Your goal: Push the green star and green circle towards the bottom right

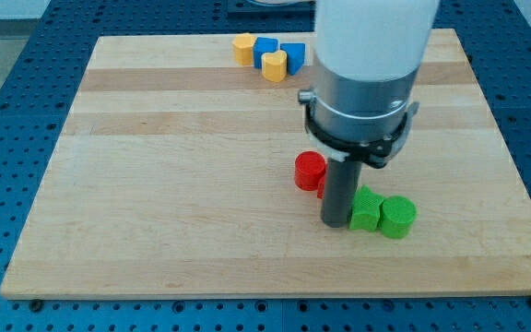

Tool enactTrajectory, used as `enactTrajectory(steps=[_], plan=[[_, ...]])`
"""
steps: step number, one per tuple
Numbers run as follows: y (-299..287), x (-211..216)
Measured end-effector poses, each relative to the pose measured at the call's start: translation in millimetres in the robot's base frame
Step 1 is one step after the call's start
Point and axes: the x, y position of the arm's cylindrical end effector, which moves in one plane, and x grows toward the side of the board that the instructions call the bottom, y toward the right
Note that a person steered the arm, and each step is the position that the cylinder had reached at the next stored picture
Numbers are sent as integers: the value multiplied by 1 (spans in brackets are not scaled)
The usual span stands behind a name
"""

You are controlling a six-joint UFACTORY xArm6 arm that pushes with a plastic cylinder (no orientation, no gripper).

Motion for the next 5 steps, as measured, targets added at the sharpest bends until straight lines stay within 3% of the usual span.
enactTrajectory(steps=[2, 5], plan=[[62, 8], [55, -24]])
